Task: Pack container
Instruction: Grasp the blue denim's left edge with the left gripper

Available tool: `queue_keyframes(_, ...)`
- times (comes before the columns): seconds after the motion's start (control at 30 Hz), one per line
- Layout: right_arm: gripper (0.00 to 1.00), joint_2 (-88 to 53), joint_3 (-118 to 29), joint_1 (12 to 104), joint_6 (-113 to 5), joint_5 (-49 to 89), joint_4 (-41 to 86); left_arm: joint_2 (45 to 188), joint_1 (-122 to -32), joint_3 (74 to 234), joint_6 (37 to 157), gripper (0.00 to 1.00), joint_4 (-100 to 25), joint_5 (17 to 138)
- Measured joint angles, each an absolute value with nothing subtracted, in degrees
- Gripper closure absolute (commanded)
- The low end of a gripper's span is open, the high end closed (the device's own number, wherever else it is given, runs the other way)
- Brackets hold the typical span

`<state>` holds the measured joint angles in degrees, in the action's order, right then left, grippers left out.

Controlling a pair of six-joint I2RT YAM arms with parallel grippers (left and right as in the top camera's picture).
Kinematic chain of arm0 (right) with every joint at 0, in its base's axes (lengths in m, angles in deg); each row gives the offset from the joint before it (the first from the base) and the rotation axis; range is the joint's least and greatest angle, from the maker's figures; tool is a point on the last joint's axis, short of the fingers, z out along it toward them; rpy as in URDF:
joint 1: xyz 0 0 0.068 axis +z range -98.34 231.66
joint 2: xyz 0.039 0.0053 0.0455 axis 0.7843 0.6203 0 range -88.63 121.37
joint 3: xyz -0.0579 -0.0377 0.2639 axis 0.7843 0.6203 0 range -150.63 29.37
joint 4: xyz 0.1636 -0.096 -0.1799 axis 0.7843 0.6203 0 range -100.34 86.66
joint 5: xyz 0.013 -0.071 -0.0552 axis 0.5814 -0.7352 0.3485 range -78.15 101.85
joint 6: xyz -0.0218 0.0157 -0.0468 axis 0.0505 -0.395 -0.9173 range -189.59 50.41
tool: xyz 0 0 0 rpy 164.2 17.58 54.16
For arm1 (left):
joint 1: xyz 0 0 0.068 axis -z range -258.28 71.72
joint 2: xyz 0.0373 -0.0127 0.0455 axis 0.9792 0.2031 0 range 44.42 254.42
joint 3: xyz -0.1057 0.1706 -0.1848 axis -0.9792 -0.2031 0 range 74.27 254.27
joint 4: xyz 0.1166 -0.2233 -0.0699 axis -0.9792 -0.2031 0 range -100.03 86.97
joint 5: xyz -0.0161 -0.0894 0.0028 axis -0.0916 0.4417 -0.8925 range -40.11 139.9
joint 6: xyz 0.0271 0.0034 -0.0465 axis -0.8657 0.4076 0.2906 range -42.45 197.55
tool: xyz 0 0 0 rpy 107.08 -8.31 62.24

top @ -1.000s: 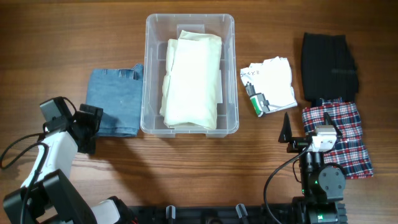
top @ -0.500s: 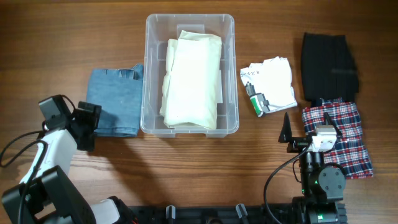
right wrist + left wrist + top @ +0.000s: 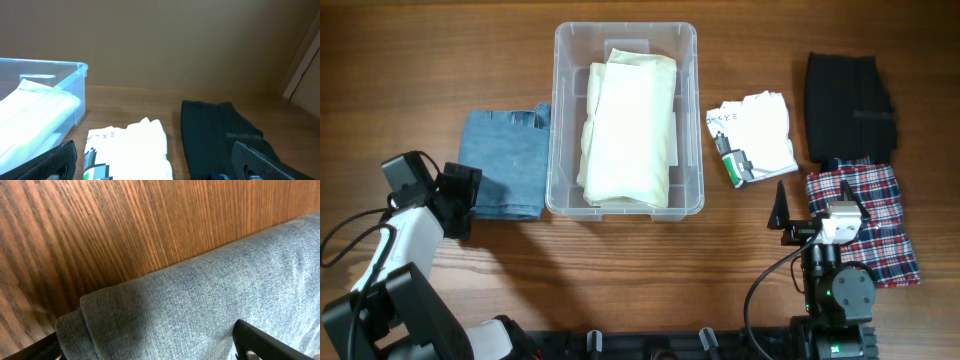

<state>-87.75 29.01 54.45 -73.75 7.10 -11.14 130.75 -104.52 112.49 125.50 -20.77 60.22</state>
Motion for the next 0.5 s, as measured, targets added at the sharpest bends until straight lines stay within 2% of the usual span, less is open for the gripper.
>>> queue_keyframes(0.27, 0.0, -87.75, 29.01, 54.45, -73.75, 7.1, -11.16, 131.18, -104.57, 112.46, 125.65, 0.28, -20.77, 59.76)
queue_keyframes(0.43, 0.0, -87.75, 29.01, 54.45, -73.75, 7.1, -11.16, 131.53, -104.61, 112.38, 125.93, 0.41, -20.75, 59.57)
queue_keyframes(0.5, 0.0, -87.75, 29.01, 54.45, -73.75, 7.1, -11.16, 131.56, -104.61, 112.36, 125.96, 0.5, -20.7, 59.59)
